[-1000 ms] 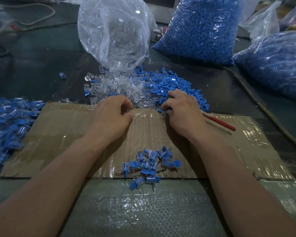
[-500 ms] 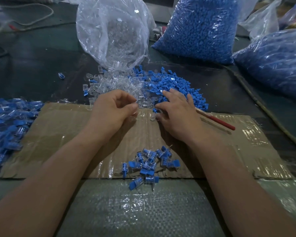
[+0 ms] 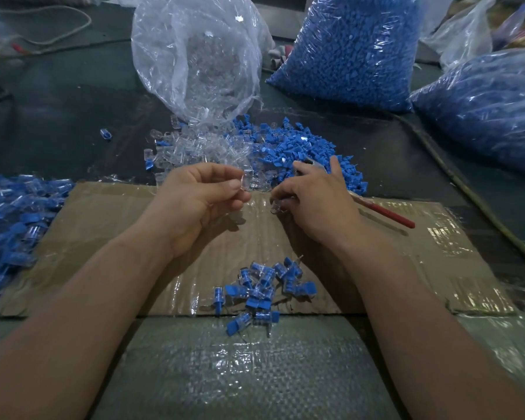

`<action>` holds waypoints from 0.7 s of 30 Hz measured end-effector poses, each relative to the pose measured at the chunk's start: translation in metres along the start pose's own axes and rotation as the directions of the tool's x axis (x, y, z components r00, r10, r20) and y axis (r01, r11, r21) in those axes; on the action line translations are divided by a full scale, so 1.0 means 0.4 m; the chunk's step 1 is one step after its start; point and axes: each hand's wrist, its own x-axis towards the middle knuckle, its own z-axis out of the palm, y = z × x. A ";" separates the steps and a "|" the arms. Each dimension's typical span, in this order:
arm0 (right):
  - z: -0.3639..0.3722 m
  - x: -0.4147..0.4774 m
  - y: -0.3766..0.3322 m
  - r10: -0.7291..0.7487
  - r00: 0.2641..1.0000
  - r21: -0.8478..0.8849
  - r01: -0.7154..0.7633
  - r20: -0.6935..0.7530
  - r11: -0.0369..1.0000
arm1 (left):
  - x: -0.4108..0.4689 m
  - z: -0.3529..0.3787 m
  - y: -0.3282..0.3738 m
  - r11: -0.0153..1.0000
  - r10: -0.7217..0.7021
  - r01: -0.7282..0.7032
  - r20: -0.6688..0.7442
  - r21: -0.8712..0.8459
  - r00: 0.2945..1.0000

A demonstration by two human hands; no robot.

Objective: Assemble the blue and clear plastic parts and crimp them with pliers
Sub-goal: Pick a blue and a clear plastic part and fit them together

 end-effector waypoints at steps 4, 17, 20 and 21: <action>-0.001 -0.001 0.003 -0.036 0.995 -0.001 0.036 -0.096 0.999 | 0.001 0.001 -0.004 1.000 0.013 -0.013 0.023 0.003 1.000; -0.010 -0.035 -0.053 0.098 0.986 0.780 0.046 -0.136 0.624 | 0.004 -0.002 -0.008 0.999 0.027 -0.025 0.060 -0.045 0.998; -0.012 -0.038 -0.052 0.070 0.990 0.767 0.052 -0.126 0.640 | 0.001 0.001 -0.007 0.999 0.029 -0.027 0.063 -0.034 0.998; -0.010 -0.039 -0.054 0.058 0.990 0.749 0.057 -0.126 0.660 | 0.000 0.002 -0.006 0.999 0.031 -0.029 0.064 -0.028 0.997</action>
